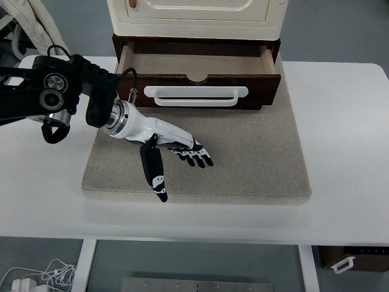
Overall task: Close drawer under combined cabinet
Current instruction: 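Bring the left hand's fingers against the drawer front beside the white handle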
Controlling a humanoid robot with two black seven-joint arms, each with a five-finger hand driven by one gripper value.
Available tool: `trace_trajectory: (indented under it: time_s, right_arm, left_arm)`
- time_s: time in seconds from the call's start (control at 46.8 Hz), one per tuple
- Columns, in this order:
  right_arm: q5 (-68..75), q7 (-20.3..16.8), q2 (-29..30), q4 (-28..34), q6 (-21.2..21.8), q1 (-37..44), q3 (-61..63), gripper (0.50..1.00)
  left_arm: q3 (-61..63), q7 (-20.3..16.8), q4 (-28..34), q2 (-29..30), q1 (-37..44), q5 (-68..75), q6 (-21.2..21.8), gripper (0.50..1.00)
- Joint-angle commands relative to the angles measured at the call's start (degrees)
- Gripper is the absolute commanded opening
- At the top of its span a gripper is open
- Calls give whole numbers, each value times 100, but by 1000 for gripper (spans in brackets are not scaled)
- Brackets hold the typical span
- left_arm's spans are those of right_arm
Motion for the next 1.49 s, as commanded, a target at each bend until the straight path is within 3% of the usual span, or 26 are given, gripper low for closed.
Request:
trace_trajectory:
  time_s: [0.0,0.128,0.32,0.619,1.473]
  right_arm:
    - [0,0,0,0,2,0,0,952]
    - [0,0,0,0,-7,0,0,952]
    - [0,0,0,0,2,0,0,952]
    - [0,0,0,0,2,0,0,952]
    - [0,0,0,0,-7,0,0,952]
  left_arm:
    - [-8,283,243,-264,-134,-155,-3,1000]
    - [-8,636,524,-493,-398,-472,-152,1000]
    - [-17,803,981,-809,-600,-498,-222,1000]
    - [-8,821,1684,-1047,-583,-490,-302,1000]
    - [-61,794,2818,-1565,-530,-367,-293,1000]
